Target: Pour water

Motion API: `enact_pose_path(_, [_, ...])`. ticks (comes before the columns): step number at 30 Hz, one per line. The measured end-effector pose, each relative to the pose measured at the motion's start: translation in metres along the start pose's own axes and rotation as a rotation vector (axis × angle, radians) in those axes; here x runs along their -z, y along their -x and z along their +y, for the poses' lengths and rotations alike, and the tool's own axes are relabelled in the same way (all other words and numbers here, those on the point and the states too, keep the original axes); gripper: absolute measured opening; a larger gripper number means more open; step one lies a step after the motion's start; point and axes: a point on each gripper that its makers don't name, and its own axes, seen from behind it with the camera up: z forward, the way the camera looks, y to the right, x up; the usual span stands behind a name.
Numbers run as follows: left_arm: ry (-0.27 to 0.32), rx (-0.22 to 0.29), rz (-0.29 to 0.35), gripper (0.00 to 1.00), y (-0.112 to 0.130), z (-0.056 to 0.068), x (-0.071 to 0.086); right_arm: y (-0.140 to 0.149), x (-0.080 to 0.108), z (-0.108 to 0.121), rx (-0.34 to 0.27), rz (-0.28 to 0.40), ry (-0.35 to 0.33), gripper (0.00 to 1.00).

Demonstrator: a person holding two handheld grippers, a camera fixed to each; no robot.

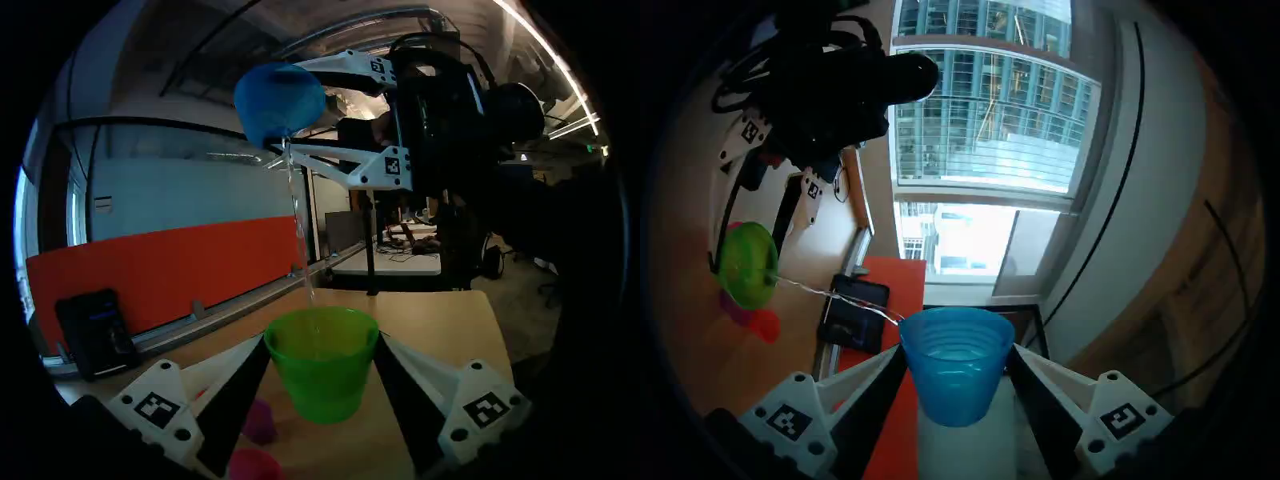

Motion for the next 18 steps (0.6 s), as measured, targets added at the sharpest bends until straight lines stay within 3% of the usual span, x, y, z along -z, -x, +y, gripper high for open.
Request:
enact_pose_path(14, [-0.003,0.008,-0.002,0.87,0.003,-0.003,-0.003,-0.015,-0.005,-0.009,0.167,0.007,-0.010,0.89])
enact_pose_path(18, [-0.008,0.008,-0.003,0.87,0.003,-0.005,-0.002,-0.019,-0.006,-0.015,0.186,0.012,-0.017,0.89])
